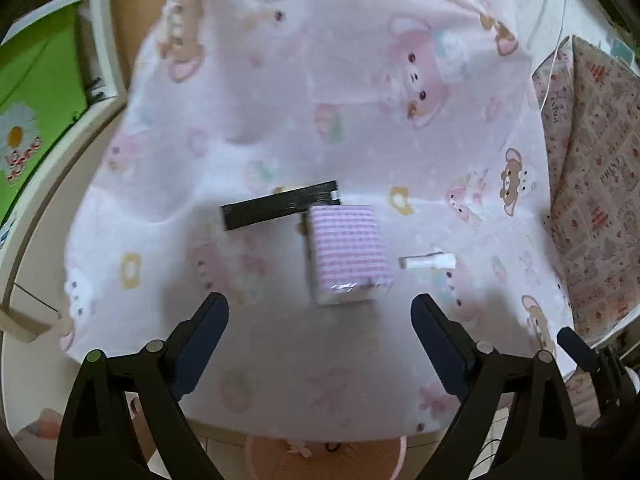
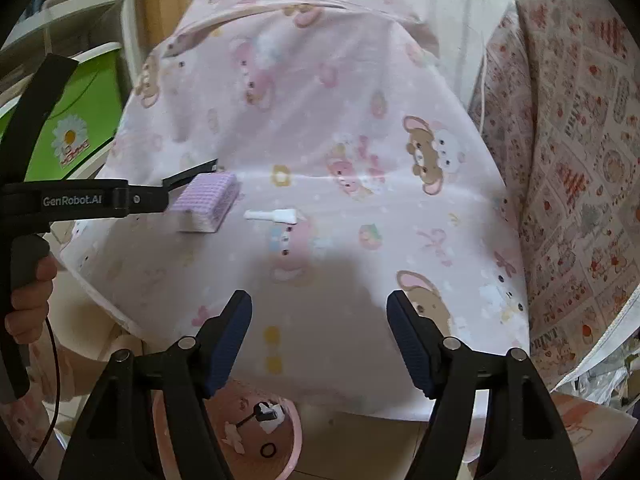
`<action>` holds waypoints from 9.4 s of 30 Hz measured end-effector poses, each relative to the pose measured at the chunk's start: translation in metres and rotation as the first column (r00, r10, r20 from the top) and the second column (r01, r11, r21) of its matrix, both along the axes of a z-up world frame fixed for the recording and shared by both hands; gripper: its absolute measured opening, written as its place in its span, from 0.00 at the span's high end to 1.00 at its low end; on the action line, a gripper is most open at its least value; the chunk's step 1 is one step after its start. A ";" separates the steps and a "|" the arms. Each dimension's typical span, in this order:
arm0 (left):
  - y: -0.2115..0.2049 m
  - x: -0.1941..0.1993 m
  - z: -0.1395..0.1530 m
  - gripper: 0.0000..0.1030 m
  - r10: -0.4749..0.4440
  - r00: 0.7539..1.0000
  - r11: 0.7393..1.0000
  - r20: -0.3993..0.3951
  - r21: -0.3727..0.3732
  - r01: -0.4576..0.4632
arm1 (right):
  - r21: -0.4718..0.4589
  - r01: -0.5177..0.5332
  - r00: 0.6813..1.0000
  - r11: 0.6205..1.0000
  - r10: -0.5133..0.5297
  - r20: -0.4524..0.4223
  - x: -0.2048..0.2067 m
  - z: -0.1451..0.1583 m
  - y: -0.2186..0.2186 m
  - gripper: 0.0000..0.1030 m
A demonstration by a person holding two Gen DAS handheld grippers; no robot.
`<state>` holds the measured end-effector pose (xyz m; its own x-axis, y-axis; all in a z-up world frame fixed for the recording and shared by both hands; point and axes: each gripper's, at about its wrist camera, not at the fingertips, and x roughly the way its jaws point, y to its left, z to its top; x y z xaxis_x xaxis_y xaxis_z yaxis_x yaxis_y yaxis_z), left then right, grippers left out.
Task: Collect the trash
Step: 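Raise both open tools back up over the pink cloth, then grasp the purple checkered box with the left tool, then grasp the white plastic stick with the right tool while the left holds the box, then carry the box and white stick down over the pink basket, then open the left tool while the right opens, dropping box and stick into basket, then raise both open tools back up over the pink cloth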
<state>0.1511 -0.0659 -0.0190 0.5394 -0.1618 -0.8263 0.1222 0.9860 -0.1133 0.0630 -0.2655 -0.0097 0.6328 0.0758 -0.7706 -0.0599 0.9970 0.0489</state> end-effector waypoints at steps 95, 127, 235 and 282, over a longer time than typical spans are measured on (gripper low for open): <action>0.086 -0.050 -0.002 0.50 0.191 0.969 0.981 0.155 -0.011 -0.192 | -0.057 0.225 0.965 0.973 -0.230 -0.125 0.147 -0.062 0.075 0.25; 0.064 -0.097 0.030 0.50 0.076 0.990 0.997 0.120 -0.031 -0.073 | 0.028 -0.087 0.996 0.996 0.087 0.008 0.007 0.043 0.049 0.48; 0.053 -0.116 -0.070 0.29 0.081 0.990 0.995 -0.114 0.066 -0.074 | -0.026 -0.201 0.924 0.979 0.181 -0.338 -0.050 -0.076 0.070 0.28; 0.056 -0.002 -0.021 0.06 0.004 0.997 0.999 0.074 0.035 -0.007 | -0.072 0.023 1.000 0.997 -0.024 -0.001 0.041 -0.002 -0.014 0.23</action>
